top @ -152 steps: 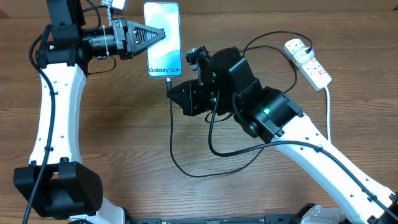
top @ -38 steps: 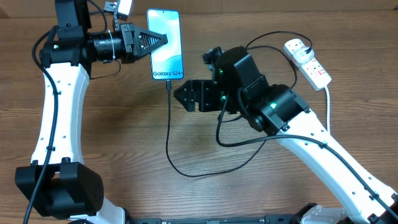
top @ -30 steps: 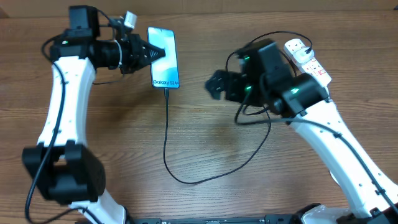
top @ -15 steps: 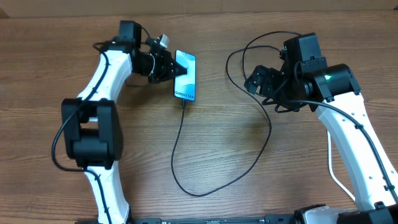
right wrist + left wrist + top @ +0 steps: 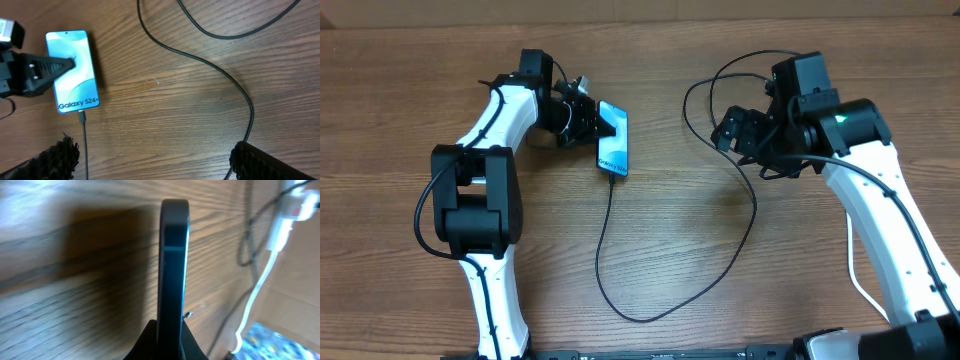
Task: Plug charger to phone and switch on socket
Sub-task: 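Lower the phone flat onto the table with the left gripper and release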
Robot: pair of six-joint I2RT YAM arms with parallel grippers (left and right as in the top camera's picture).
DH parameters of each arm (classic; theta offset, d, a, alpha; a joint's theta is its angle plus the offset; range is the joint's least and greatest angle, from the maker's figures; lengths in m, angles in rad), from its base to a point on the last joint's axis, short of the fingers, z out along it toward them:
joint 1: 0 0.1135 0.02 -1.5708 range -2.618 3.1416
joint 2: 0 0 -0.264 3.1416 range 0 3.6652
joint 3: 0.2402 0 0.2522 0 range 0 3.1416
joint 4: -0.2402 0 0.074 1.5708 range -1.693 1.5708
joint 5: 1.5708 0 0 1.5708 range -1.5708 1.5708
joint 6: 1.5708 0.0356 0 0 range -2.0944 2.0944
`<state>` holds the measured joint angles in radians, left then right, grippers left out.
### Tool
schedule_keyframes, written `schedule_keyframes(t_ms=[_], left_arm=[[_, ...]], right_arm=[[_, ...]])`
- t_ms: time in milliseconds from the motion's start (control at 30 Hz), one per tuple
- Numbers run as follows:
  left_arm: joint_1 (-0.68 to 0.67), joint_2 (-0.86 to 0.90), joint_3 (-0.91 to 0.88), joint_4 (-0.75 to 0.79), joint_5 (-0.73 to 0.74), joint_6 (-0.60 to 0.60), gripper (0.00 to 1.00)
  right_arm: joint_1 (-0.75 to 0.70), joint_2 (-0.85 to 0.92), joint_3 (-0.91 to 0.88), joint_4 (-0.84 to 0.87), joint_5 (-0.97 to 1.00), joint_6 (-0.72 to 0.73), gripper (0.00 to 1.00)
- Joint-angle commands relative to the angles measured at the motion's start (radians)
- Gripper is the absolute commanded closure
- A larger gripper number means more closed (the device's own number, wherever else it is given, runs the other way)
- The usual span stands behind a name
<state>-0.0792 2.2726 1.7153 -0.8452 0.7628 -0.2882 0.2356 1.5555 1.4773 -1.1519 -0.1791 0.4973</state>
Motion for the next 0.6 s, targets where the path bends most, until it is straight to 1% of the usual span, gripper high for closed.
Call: schedule_keyframes(t_ms=[0, 67, 233, 300, 400, 500, 567], left_arm=[[-0.029, -0.002, 0.015, -0.023, -0.124, 0.02, 0.95], [-0.041, -0.002, 0.015, -0.033, -0.164, 0.027, 0.94], [-0.066, -0.002, 0.015, -0.03, -0.185, 0.035, 0.94], [-0.074, -0.002, 0.015, -0.031, -0.213, 0.034, 0.92], [-0.081, -0.002, 0.015, -0.04, -0.261, 0.034, 0.86], [-0.08, -0.002, 0.015, -0.047, -0.277, 0.034, 0.85], [-0.078, -0.002, 0.015, -0.051, -0.277, 0.034, 0.81]], right_arm=[[-0.001, 0.03, 0.015, 0.005, 0.002, -0.008, 0.02], [-0.001, 0.04, 0.015, 0.005, 0.002, -0.008, 0.02], [-0.001, 0.052, 0.015, 0.004, -0.003, -0.008, 0.02], [-0.001, 0.056, 0.015, 0.002, -0.005, -0.008, 0.02], [-0.001, 0.059, 0.015, -0.003, -0.005, -0.008, 0.02], [-0.001, 0.059, 0.015, -0.006, -0.005, -0.008, 0.02], [-0.001, 0.059, 0.015, -0.006, -0.005, -0.008, 0.02]])
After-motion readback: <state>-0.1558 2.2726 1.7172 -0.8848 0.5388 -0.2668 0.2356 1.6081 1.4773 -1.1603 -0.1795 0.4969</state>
